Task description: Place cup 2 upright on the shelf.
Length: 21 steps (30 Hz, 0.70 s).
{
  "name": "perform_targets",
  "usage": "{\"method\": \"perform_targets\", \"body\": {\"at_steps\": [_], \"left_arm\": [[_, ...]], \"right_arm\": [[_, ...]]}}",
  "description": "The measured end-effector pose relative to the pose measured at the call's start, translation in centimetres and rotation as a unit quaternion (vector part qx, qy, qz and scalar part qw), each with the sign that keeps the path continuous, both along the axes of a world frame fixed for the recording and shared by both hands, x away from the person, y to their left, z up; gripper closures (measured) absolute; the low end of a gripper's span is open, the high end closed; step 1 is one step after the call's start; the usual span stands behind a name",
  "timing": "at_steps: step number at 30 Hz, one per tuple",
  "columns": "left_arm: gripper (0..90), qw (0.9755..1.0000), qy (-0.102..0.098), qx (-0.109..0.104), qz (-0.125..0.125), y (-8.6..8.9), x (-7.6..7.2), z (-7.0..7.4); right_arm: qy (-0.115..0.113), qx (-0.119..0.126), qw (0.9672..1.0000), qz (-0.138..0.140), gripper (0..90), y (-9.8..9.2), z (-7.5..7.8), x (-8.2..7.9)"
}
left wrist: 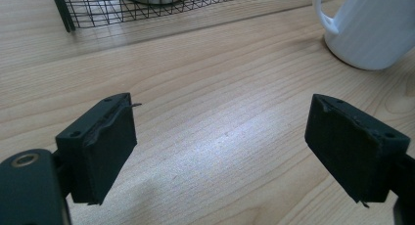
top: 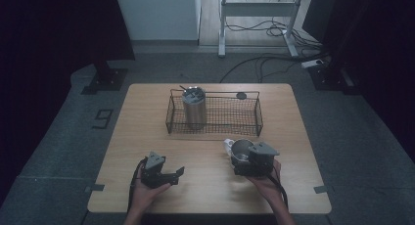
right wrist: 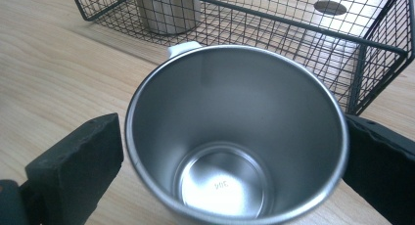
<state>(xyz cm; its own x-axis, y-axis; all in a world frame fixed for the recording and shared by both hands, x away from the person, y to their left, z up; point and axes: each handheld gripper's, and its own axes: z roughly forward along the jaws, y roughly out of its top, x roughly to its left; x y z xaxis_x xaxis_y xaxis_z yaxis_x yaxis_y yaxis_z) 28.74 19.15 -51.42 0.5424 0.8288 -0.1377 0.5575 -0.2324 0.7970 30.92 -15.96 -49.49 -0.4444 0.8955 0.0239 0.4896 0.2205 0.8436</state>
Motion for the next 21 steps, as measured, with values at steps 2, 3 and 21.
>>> {"method": "perform_targets", "body": {"at_steps": [2,3,21], "left_arm": [[12.0,1.0000,0.000,0.000,0.000,0.0,0.0,0.0],[11.9,1.0000,0.000,0.000,0.000,0.0,0.0,0.0],[11.8,1.0000,0.004,0.006,0.006,-0.2,-0.1,0.0]], "right_arm": [[0.001,-0.002,1.0000,-0.002,0.0,0.1,-0.1,0.3],[0.002,-0.002,1.0000,-0.002,0.0,0.2,-0.1,0.4],[-0.002,-0.018,0.9998,0.003,5.3,0.8,-0.6,1.5]]}}
